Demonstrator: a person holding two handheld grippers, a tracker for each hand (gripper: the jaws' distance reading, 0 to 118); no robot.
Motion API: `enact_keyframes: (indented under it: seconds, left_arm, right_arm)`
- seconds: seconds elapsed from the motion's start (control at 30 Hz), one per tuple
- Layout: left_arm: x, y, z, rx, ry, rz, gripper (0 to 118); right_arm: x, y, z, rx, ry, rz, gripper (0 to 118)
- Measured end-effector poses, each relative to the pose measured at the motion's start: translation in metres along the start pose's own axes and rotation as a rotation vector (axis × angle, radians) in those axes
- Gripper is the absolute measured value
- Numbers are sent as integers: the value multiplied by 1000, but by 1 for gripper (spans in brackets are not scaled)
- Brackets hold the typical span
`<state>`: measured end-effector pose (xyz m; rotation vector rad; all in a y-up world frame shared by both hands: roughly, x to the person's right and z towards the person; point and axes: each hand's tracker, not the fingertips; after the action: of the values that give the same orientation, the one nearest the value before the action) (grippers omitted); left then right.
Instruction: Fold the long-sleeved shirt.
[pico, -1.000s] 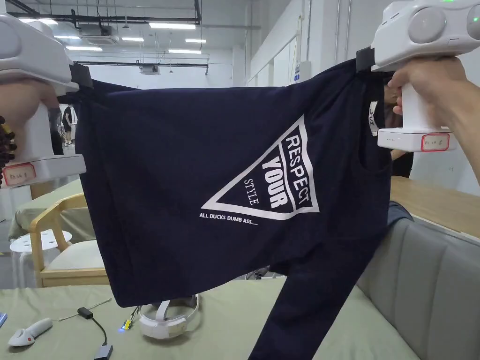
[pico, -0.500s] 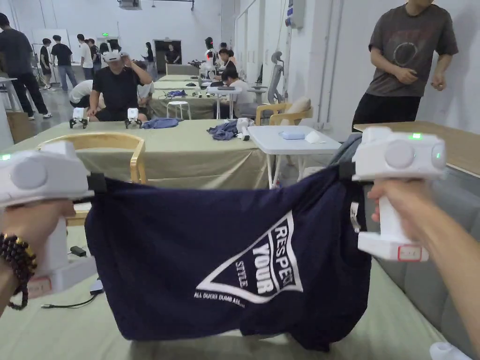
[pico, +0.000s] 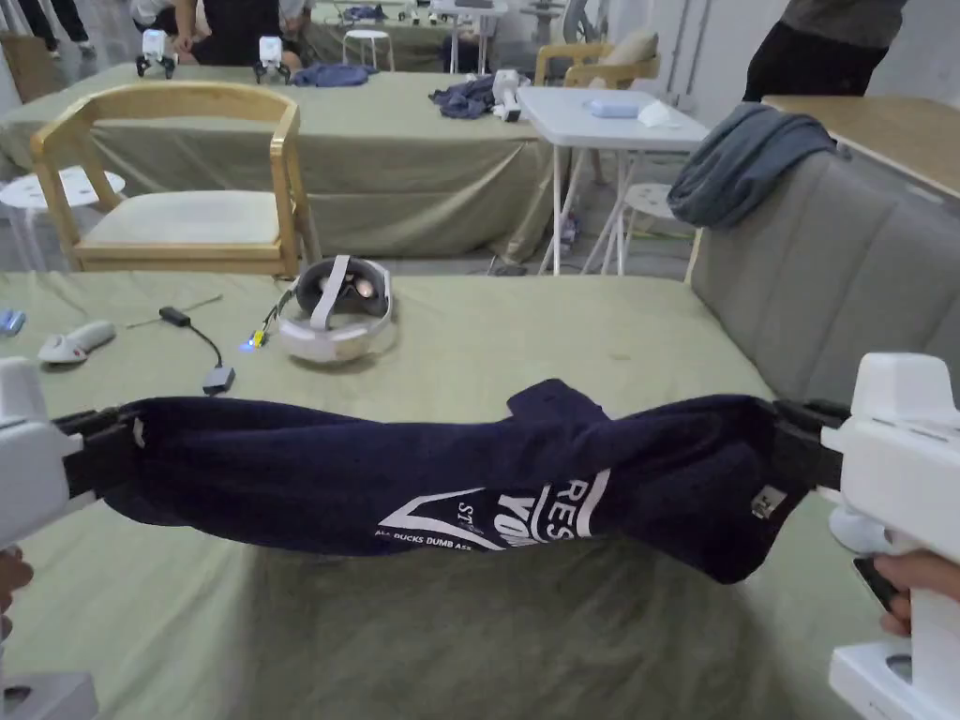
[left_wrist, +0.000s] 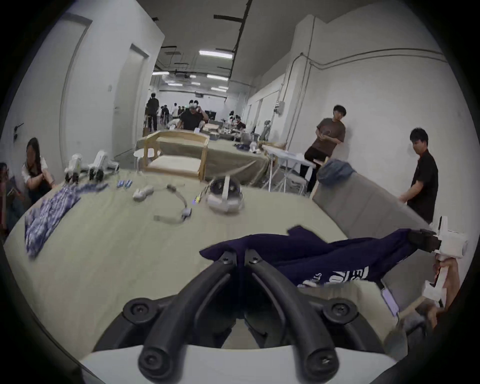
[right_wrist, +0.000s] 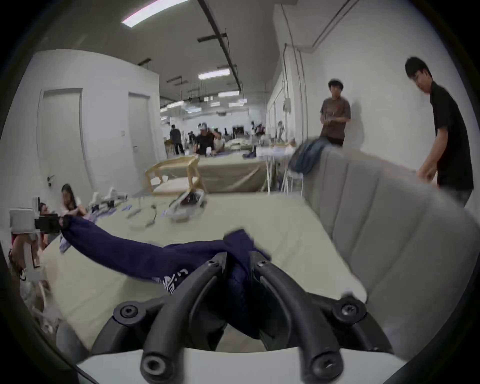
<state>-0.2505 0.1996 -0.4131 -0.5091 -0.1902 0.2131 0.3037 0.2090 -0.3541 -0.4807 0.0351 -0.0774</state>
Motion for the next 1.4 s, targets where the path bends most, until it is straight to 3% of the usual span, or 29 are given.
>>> enact_keyframes:
  seconds: [0.13, 0.27, 0.4, 0.43, 0.47, 0.5, 0.53, 0.57, 0.63, 0.67, 0.7, 0.73, 0.77, 0.83, 0.9, 1.03, 1.07, 1.13, 1.17, 1.4]
  left_arm:
    - [-28, -93, 38, -249, 38, 0, 7]
    - [-43, -164, 38, -513, 115, -59, 7]
    - [-53, -183, 24, -555, 130, -43, 8]
    - [-53, -181, 24, -545, 141, -27, 19]
    - [-48, -173, 30, -522, 140, 7, 50]
    - [-46, -164, 34, -495, 136, 36, 84]
    - [-45, -156, 37, -486, 122, 51, 108]
    - [-42, -148, 42, -480, 117, 47, 106]
    - [-49, -124, 49, -344, 58, 11, 101]
    - [-46, -113, 50, -327, 62, 5, 99]
    - [-41, -103, 47, -332, 75, 9, 87]
    - [-38, -92, 39, -307, 75, 2, 63]
    - [-34, -85, 25, -271, 46, -39, 10]
    - [-22, -74, -5, -255, 32, -111, 3]
    - [-5, -68, -30, -242, 43, -148, 3]
    - [8, -49, -99, -242, 25, -150, 3]
    - [10, -46, -116, -246, 18, -144, 3]
    - [17, -46, -140, -261, 19, -141, 3]
    - [23, -50, -146, -274, 11, -125, 3]
    - [23, -85, -156, -356, -54, -68, 3]
  right_arm:
    - [2, -104, 33, -286, 79, -32, 14]
    - [-3, -177, 30, -599, 142, 1, 15]
    - [-4, -203, 6, -706, 115, 63, 14]
    - [-1, -201, 5, -714, 117, 44, 15]
    - [1, -198, 3, -717, 115, 11, 30]
    - [1, -191, 6, -686, 91, 0, 57]
    - [1, -183, 10, -649, 56, 3, 88]
    - [6, -176, 16, -612, 29, 26, 117]
    - [9, -153, 23, -537, 40, 38, 114]
    - [10, -140, 22, -513, 57, 27, 94]
    - [10, -130, 17, -494, 73, 6, 61]
    - [9, -118, 9, -475, 87, -6, 12]
    - [6, -108, -4, -464, 96, 1, 0]
    - [-5, -87, -25, -441, 79, 14, 0]
    - [-21, -66, -53, -433, 118, 91, 0]
    - [-54, -20, -145, -406, 156, 116, 3]
    - [-63, -8, -170, -402, 159, 106, 25]
    - [-84, 11, -223, -416, 145, 124, 82]
    - [-94, 16, -249, -419, 143, 128, 97]
    - [-128, -17, -400, -645, 90, 149, 78]
